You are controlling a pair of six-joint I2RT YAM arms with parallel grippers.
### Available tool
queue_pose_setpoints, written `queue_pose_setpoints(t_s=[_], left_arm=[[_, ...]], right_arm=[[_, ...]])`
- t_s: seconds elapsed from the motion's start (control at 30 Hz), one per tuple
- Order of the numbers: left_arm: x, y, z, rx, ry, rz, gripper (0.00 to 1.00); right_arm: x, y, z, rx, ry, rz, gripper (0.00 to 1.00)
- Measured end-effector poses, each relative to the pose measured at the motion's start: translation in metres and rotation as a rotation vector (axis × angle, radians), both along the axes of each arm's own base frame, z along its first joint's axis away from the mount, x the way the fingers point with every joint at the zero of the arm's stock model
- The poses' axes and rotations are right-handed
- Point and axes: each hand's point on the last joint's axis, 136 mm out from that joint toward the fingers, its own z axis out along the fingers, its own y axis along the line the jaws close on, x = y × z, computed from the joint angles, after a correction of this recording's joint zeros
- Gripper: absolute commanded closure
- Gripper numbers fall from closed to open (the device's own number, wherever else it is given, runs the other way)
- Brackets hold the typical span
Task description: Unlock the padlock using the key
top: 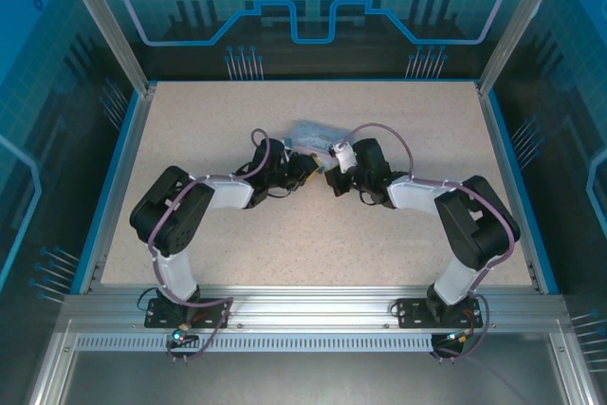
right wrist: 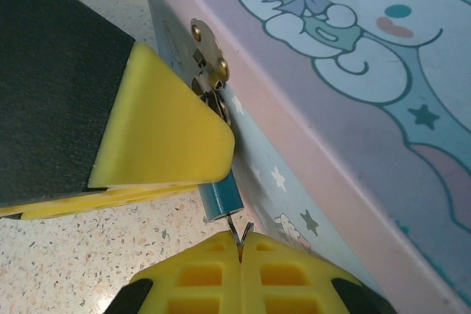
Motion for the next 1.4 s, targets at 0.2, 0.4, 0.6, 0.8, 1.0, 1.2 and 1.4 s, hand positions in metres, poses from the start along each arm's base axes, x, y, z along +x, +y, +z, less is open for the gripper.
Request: queue_pose_setpoints(t_s=[0.2,0.4,0.6,0.8,1.0,1.2,1.4], left_arm=[[-0.005,-0.007,-0.016,0.000,0.025,-0.029,0.92],[-0.013,-0.012,-0.030,0.011,0.048,-0.047,0.70],[-0.032,-0.026,-0.033,-0.017,0.076,-0.102,0.53],[-0.044,-0.017,-0.036,-0.018,0.078,-0.102,0.39],[-0.058,0.004,-0.016,-0.044,0.043,-0.086,0.37],[-0.062,0.026,-0.009,-0.085,0.007,-0.027,0.47],[-0.056,0.024,-0.011,-0.146,-0.004,-0.002,0.53]], right_arm=[[-0.009,-0.007,-0.017,-0.022,0.056,-0.054,1.00],[-0.022,-0.009,-0.031,-0.024,0.104,-0.072,1.00],[-0.025,-0.008,-0.033,-0.018,0.115,-0.094,1.00],[-0.031,-0.006,-0.039,-0.008,0.160,-0.112,1.00],[-0.035,-0.007,-0.038,0.006,0.198,-0.146,1.00],[-0.039,-0.005,-0.033,0.077,0.271,-0.201,1.00],[-0.041,-0.001,-0.031,0.149,0.343,-0.255,1.00]])
